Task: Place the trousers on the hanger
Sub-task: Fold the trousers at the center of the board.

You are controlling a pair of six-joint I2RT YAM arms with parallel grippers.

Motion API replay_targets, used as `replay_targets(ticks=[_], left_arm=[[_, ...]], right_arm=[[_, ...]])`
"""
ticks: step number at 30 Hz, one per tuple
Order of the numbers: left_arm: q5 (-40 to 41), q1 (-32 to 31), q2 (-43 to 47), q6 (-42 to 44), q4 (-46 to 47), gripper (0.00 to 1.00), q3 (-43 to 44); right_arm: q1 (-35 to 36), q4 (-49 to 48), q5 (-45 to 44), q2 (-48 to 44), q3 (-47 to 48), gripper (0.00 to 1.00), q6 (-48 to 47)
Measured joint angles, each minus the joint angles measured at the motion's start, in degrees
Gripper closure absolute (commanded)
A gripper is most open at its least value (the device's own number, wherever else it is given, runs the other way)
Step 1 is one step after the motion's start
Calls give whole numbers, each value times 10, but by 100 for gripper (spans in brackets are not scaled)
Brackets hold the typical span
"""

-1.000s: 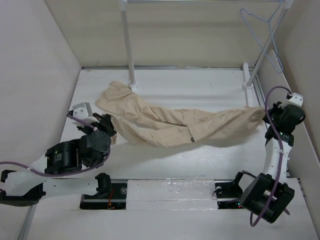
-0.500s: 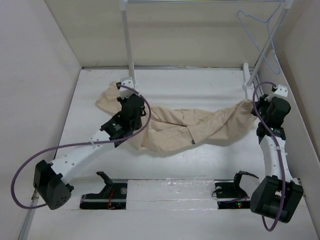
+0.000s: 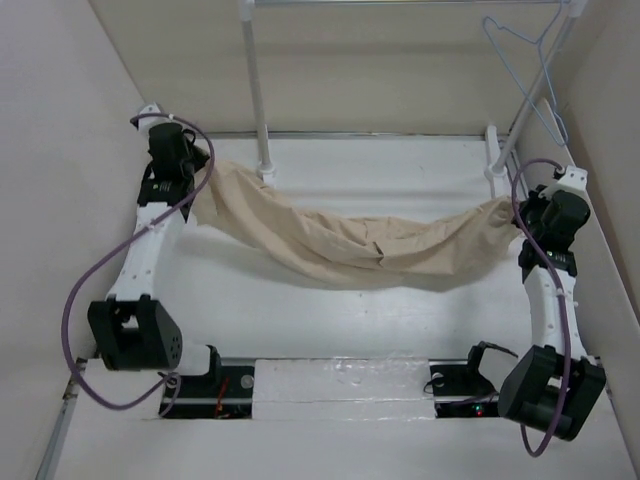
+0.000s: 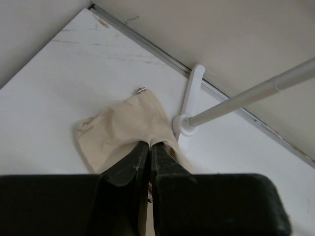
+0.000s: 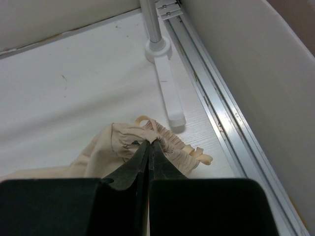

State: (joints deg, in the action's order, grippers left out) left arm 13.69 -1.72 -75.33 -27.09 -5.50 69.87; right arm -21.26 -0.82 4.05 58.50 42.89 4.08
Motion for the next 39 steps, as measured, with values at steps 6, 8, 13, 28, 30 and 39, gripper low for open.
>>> replay_targets(ticks=[6,8,13,28,30,39], left_arm=[[-79,14,-171,36,-26,100,148],[-92,15,-219,48,-45,100,188],[-108,42,-312,67,-87,100,255],[-158,67,-114,88,-162,98,213],[-155,67,-173,96,-161,98,267],[-160,77,-607,129,-219,81,517]], right_arm=[[-24,-3,3,80,53,100,0],[-26,-7,4,114,73,100,0],[-23,-7,1,170,98,100,-3],[-51,-3,6,131,101,100,-7],[-55,-4,9,151,103,100,-8],[-70,-6,15,207,117,100,-10]])
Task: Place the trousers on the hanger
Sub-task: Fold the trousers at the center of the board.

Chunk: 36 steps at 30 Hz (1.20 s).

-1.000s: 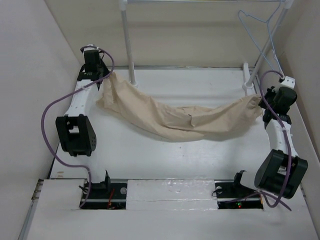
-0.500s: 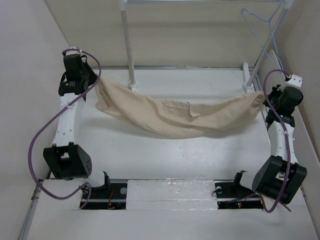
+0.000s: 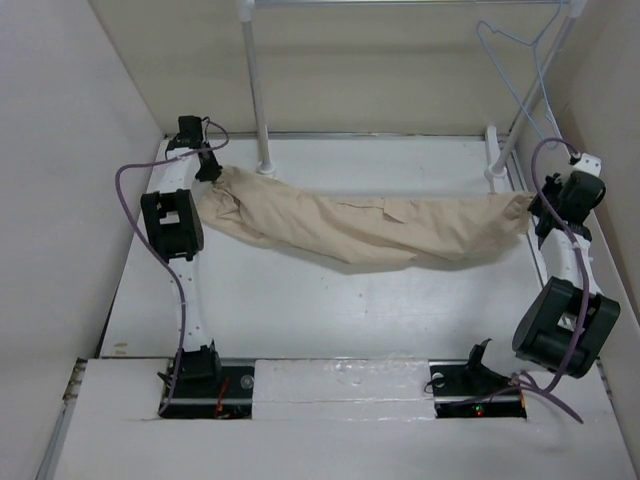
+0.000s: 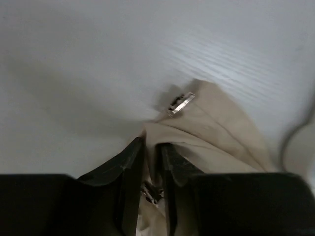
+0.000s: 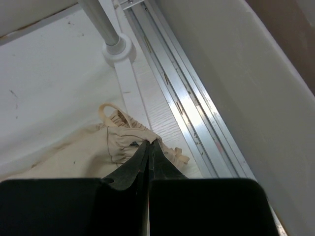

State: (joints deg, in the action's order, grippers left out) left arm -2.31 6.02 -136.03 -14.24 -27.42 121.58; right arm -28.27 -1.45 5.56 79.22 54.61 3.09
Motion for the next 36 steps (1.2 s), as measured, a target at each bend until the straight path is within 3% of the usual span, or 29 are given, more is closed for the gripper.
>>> replay_targets(ticks=[2,4,7,10,11,13,15,16,17,18,19,20,22,23,25,27,30,33,35,36], left_arm=[[-3,8,-48,3,-24,58,21],[-10,21,-51,-4,-28,48,45],[-11,43,-24,-17,-32,48,47],[-1,57,57,-33,-17,56,-26],[7,59,96,-39,-9,86,-64],[25,54,178,-42,12,99,-140],[57,31,271,-37,27,100,-214],[83,11,315,-33,39,87,-247],[113,-15,358,-29,51,48,-280],[135,-40,394,-23,60,38,-308],[151,-65,429,-26,71,39,-336],[155,-87,453,-24,72,48,-352],[148,-97,462,-24,58,51,-341],[147,-88,445,-24,45,57,-308],[153,-73,410,-23,39,55,-256],[180,-43,298,-21,28,53,-116],[192,-27,206,-21,10,54,-34],[190,-33,203,-21,2,59,-94],[193,-53,256,-30,34,80,-210],[188,-64,289,-40,40,80,-267]], right_arm=[[0,0,-4,6,14,100,-3],[6,1,-10,15,33,100,-5],[19,-1,-20,25,52,100,-8],[33,-3,-22,34,57,100,-9],[36,-3,-21,37,57,100,-9],[37,-2,-21,40,57,100,-9],[37,-3,-21,40,57,100,-9],[37,-3,-21,40,57,100,-9],[37,-4,-20,40,57,100,-9],[37,-4,-17,40,57,100,-9],[38,-5,-13,40,57,100,-9],[40,-6,-8,40,57,100,-8],[42,-8,2,40,57,100,-7],[44,-7,3,40,57,100,-7],[50,-7,7,40,57,100,-9],[55,-8,9,40,57,100,-10],[61,-7,10,36,56,100,-13],[68,-7,9,28,56,100,-16],[73,-7,9,27,57,100,-17],[74,-7,11,27,57,100,-18]])
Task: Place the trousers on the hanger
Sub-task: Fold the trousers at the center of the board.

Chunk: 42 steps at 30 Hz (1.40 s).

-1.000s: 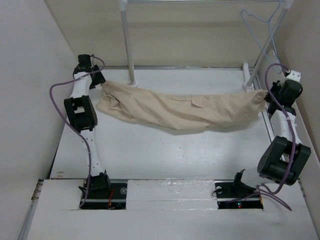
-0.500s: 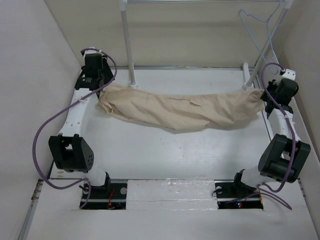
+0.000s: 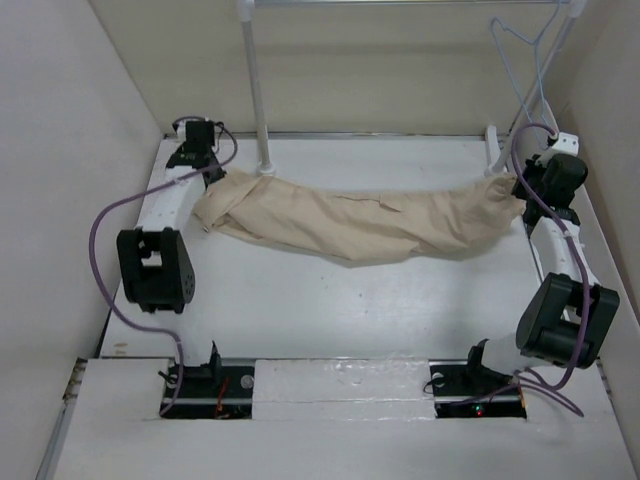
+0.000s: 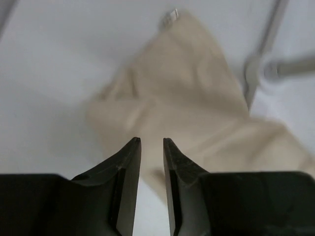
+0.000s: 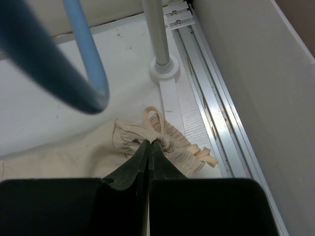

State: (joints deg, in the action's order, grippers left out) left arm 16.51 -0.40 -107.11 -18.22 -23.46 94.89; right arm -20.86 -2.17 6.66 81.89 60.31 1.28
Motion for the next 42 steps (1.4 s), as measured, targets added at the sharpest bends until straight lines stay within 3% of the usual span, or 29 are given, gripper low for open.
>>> replay_targets(ticks=[4,8,12,14,21,28,38,39,40,42], left_arm=[[-37,-40,210,-68,48,68,-249],[-44,-36,410,-148,111,54,-385],[-39,-21,520,-215,181,54,-489],[-48,-1,513,-245,215,60,-525],[-61,40,363,-303,276,71,-550],[-94,92,277,-311,343,65,-525],[-150,92,180,-308,378,61,-498],[-154,91,172,-307,379,64,-492],[-158,88,163,-306,380,78,-483],[-162,82,144,-304,384,90,-469]], right_arm=[[4,-1,7,0,0,100,0],[4,-9,19,-1,-5,100,0],[7,-13,29,-9,-22,100,1],[11,-14,35,-13,-26,100,1],[18,-15,45,-22,-29,100,0],[19,-18,50,-24,-29,100,0],[24,-23,52,-24,-29,100,0],[26,-23,52,-24,-29,100,0],[28,-24,52,-24,-29,100,0],[31,-24,52,-24,-29,100,0]])
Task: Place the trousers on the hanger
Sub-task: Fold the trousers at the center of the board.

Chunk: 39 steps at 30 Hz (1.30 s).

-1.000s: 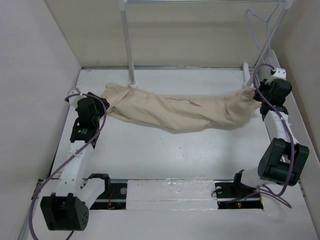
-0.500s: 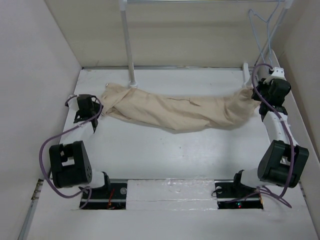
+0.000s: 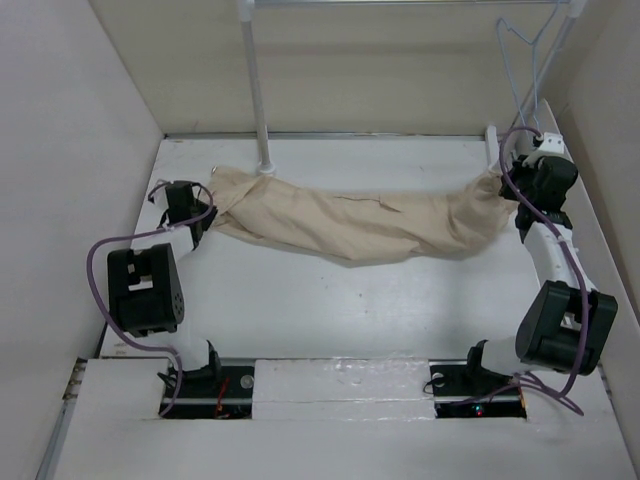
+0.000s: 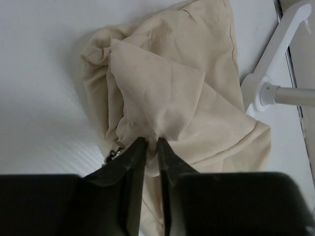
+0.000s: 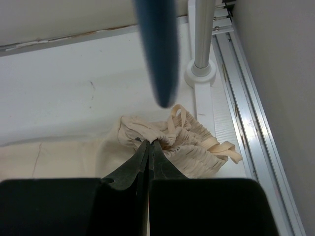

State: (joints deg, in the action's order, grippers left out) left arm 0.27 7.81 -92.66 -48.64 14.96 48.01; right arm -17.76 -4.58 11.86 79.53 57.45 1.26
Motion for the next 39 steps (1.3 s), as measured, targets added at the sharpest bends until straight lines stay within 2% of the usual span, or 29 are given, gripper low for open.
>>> replay_targets(ticks=[1,7,11,14,17,19,20,21,22,26,27,29,30,32,35,37,39], left_arm=[[-2,-2,-9,2,2,100,7],[7,-7,-39,21,-16,100,54],[14,-2,-44,44,-51,100,118],[18,3,-77,76,-107,100,226],[22,5,-184,121,-188,96,428],[36,5,-262,151,-218,66,546],[47,5,-285,164,-227,49,574],[54,6,-297,176,-236,26,583],[57,7,-303,185,-251,23,583],[56,22,-289,192,-279,24,544],[57,28,-268,193,-273,35,513],[58,37,-202,182,-256,48,428],[59,42,-155,173,-239,68,372],[58,45,-56,148,-202,70,268],[47,31,63,115,-147,65,159],[36,21,74,101,-113,65,143],[23,14,47,94,-82,68,143]], right_arm=[[2,0,0,0,0,100,0],[2,0,-1,0,0,100,-13],[2,0,-5,0,0,100,-18],[2,0,-9,3,1,100,-21],[2,-1,-10,14,4,100,-24],[2,0,-11,20,5,100,-26],[2,0,-11,21,5,100,-26],[2,0,-11,22,5,100,-26],[2,0,-11,22,5,100,-27],[3,0,-11,22,6,100,-30],[3,-1,-11,22,6,100,-30],[6,-1,-12,22,6,100,-30],[7,-1,-12,22,6,100,-30],[11,-1,-11,22,6,100,-30],[14,-2,-10,22,6,100,-30],[14,-2,-9,22,6,100,-30],[14,-2,-9,22,6,100,-30]])
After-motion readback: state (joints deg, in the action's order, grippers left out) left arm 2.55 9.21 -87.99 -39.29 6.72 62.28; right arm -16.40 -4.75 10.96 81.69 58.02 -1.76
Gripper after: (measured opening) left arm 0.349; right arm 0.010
